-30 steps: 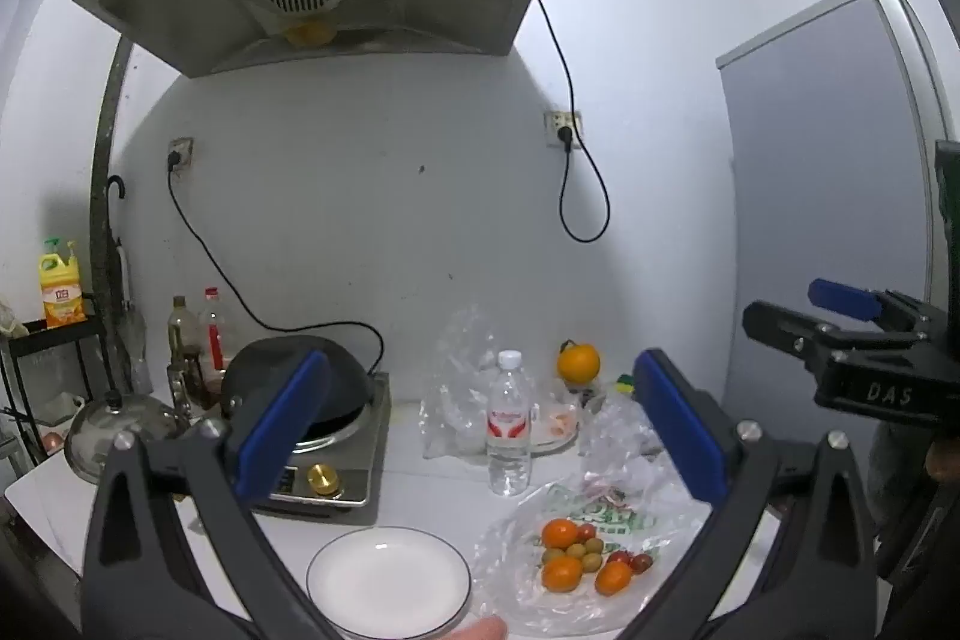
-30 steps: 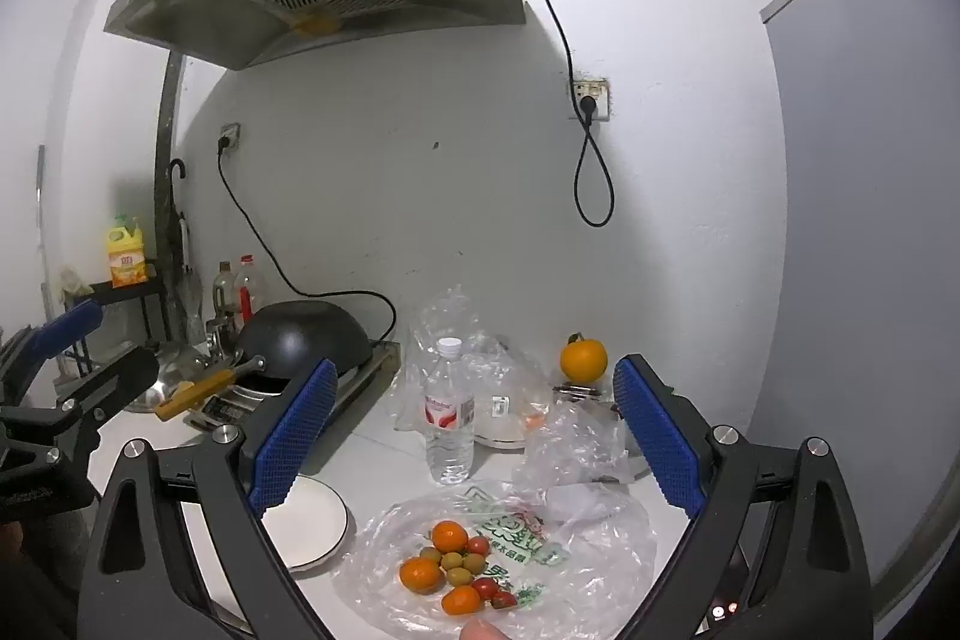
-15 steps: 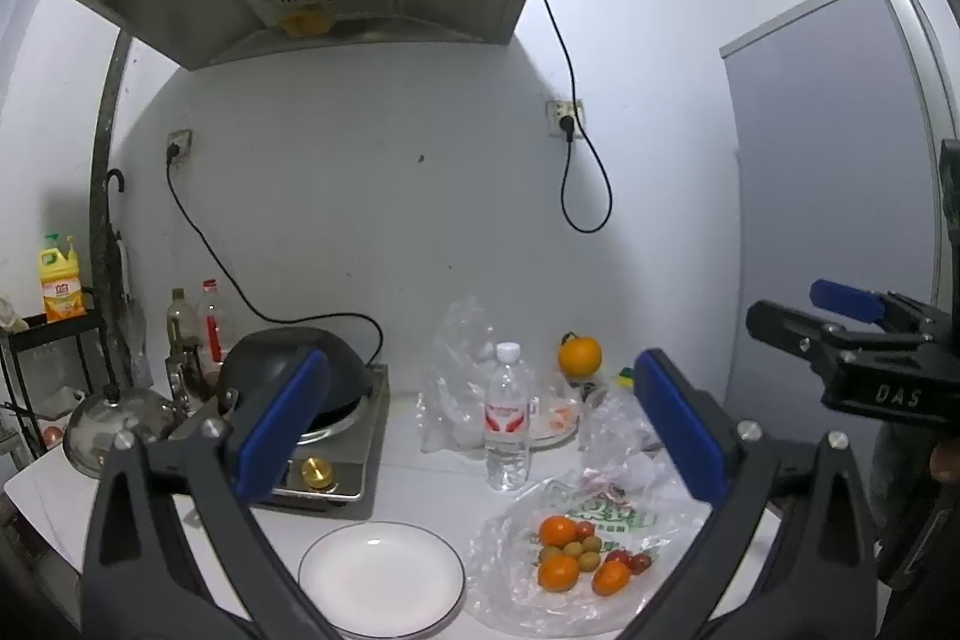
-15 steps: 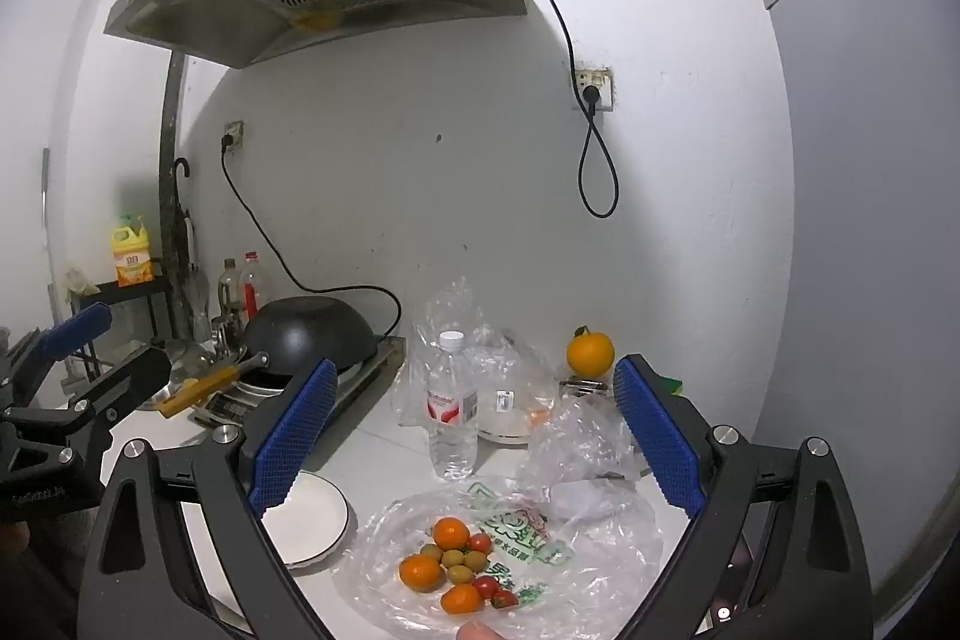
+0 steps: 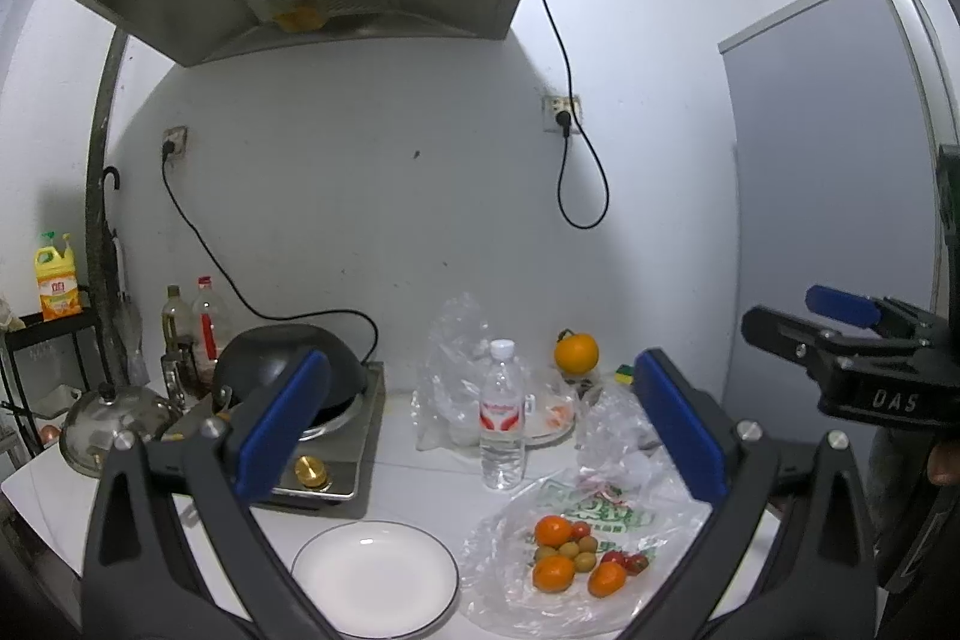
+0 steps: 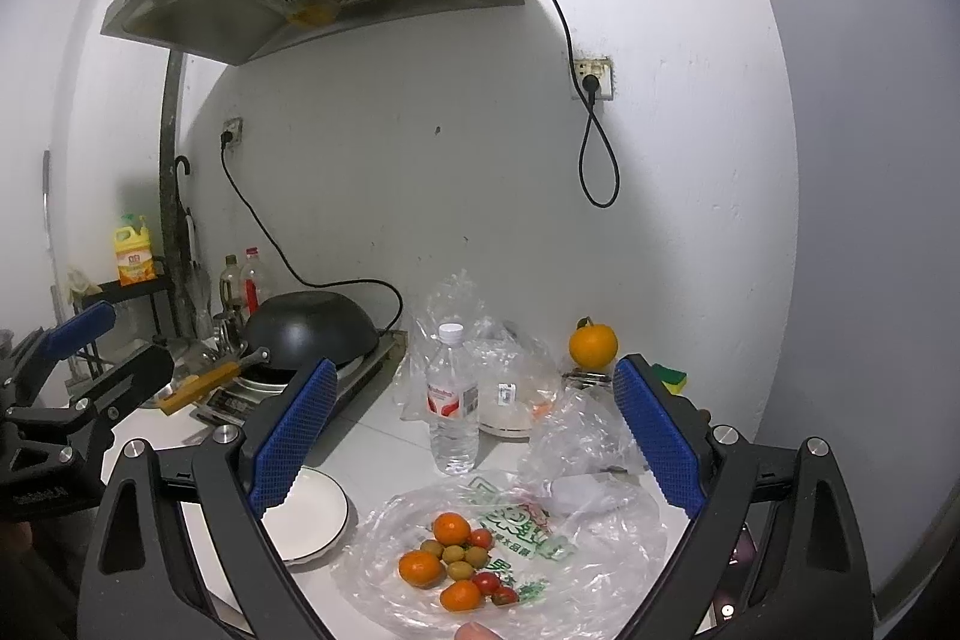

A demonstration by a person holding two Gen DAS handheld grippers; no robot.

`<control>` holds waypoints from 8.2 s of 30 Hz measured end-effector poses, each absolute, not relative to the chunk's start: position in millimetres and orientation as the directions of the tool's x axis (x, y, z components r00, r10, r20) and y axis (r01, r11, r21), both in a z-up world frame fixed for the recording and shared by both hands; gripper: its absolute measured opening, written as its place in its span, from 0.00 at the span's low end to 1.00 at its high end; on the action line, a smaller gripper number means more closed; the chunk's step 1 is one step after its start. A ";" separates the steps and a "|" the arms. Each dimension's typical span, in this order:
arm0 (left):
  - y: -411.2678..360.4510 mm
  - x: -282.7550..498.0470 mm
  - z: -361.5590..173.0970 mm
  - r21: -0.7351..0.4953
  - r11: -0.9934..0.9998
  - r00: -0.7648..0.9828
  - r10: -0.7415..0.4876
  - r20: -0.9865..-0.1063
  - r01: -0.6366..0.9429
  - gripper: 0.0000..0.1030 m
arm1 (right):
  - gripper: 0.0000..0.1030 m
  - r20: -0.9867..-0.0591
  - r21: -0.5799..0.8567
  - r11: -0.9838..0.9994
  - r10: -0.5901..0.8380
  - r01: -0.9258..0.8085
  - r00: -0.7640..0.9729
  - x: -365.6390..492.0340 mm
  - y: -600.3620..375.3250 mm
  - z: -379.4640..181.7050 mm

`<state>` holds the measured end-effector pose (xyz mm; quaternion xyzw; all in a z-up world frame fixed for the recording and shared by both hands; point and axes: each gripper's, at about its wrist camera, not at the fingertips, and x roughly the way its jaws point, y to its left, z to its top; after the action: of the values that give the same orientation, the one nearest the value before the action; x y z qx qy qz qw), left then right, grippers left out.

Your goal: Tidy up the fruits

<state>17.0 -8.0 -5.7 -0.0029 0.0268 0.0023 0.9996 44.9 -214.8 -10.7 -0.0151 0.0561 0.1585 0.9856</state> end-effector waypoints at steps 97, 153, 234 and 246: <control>-75.5 156.9 -160.9 0.123 0.987 0.855 -0.026 -0.518 0.105 0.82 | 0.64 -0.601 0.031 0.925 0.320 -0.378 0.732 171.3 -250.1 -177.1; -87.2 214.7 -242.5 0.105 0.966 0.663 -0.082 -0.744 0.238 0.44 | 0.28 -0.734 0.108 0.851 0.416 -0.514 0.536 199.7 -224.9 -243.2; 120.5 146.2 -202.7 0.003 1.000 0.810 -0.004 -0.587 0.006 0.44 | 0.28 -0.670 -0.042 0.764 0.456 -0.643 0.586 184.9 -19.3 -186.4; 149.6 165.9 -224.9 0.024 0.999 0.778 0.032 -0.628 -0.022 0.44 | 0.28 -0.687 -0.024 0.735 0.480 -0.677 0.546 208.0 21.5 -199.9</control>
<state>165.9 149.6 -224.9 0.0075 0.3332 0.0143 0.9427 208.0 21.5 -199.9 -0.1448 0.3401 0.3338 0.8671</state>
